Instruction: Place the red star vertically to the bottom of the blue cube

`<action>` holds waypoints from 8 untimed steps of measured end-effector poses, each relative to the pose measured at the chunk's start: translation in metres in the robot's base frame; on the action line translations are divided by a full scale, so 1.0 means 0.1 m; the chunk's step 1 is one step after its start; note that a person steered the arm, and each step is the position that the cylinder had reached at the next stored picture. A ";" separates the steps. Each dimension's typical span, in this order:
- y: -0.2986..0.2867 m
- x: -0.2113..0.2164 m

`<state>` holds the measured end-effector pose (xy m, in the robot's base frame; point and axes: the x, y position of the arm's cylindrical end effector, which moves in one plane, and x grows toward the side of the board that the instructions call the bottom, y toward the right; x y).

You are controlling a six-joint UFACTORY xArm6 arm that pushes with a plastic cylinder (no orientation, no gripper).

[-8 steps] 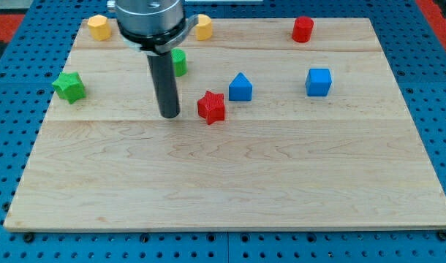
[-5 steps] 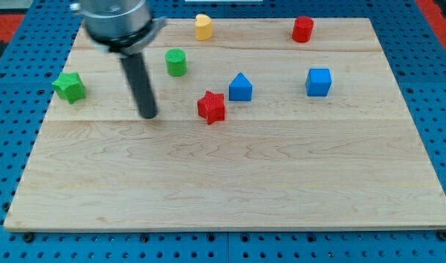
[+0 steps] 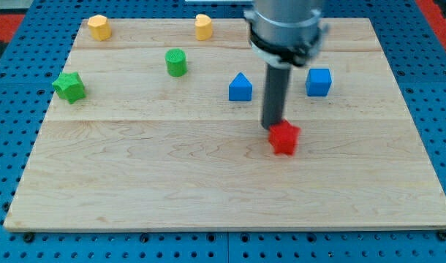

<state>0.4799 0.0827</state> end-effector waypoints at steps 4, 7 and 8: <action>-0.01 0.16; 0.07 -0.13; 0.07 -0.13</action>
